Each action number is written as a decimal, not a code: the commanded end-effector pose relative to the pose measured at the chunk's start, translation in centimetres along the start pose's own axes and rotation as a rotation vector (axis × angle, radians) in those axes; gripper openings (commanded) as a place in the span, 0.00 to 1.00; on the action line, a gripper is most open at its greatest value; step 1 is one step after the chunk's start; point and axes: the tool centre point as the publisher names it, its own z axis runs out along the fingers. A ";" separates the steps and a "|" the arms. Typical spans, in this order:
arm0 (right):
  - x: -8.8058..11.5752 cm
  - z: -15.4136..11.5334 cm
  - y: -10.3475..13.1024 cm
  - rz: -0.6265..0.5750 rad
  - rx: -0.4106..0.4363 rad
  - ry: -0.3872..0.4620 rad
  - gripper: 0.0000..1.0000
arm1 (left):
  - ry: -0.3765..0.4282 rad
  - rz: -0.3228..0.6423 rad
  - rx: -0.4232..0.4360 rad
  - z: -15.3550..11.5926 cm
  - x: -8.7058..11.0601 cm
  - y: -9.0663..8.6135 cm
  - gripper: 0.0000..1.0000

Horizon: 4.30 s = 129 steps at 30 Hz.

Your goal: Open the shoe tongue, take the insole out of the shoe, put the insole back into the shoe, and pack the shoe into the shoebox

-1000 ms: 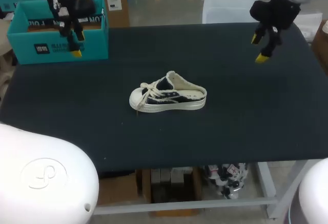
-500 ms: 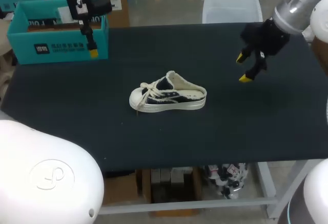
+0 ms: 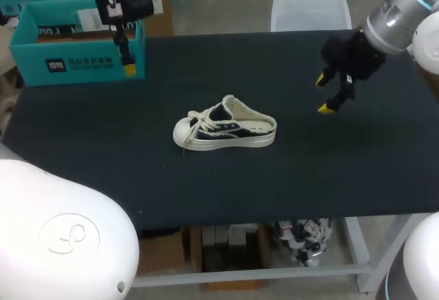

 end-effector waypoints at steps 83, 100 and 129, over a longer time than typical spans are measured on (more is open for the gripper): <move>1.5 17.2 6.1 0.112 -0.279 0.057 1.00 | -0.190 -0.750 -0.027 7.5 7.7 -11.8 1.00; 1.5 18.1 5.5 0.107 -0.331 0.063 0.00 | -0.193 -0.881 0.088 6.9 9.1 -13.7 1.00; 1.7 18.1 5.5 0.117 -0.348 0.062 0.00 | -0.323 -1.119 -0.009 11.2 11.2 -18.6 0.68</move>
